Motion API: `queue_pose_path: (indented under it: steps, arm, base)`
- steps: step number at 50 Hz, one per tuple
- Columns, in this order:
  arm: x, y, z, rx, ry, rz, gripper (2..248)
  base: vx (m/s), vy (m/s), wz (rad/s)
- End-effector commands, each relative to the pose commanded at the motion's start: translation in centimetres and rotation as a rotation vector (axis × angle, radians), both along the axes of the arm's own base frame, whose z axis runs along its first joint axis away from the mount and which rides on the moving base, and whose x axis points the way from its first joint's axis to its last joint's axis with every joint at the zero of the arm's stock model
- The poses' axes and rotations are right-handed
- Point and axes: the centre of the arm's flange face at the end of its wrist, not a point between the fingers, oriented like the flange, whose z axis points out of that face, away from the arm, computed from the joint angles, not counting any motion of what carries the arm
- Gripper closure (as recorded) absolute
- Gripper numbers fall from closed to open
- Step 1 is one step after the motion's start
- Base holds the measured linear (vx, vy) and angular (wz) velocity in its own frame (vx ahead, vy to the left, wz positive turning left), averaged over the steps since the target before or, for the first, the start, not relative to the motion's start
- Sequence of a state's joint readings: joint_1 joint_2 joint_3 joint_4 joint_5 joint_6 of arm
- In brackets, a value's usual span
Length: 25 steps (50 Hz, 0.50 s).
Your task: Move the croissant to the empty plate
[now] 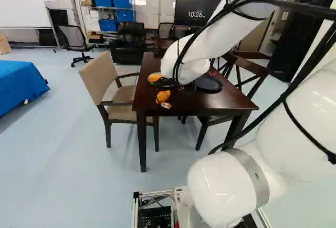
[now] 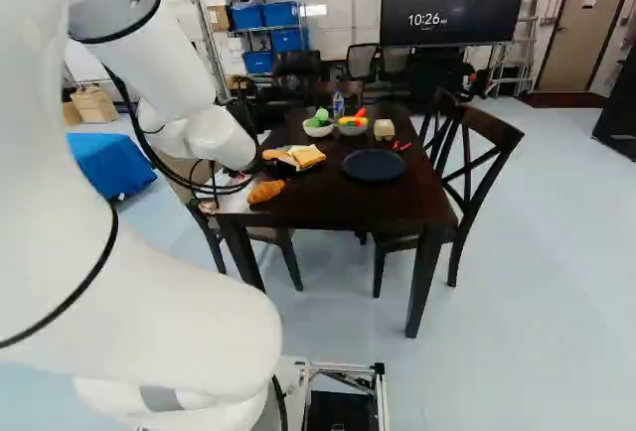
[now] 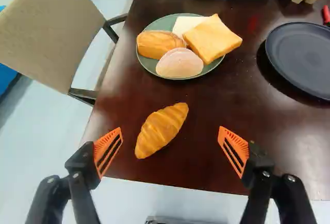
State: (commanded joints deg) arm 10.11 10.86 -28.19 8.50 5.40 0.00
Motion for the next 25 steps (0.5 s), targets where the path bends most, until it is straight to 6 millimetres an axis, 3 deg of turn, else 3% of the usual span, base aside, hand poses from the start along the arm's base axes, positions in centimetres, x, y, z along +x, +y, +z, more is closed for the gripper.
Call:
queue_pose_path:
  steps: [25]
  arm:
    - [1.7, 1.9, 2.1, 0.019, 0.114, 0.030, 3]
  base:
    - [0.000, 0.000, 0.000]
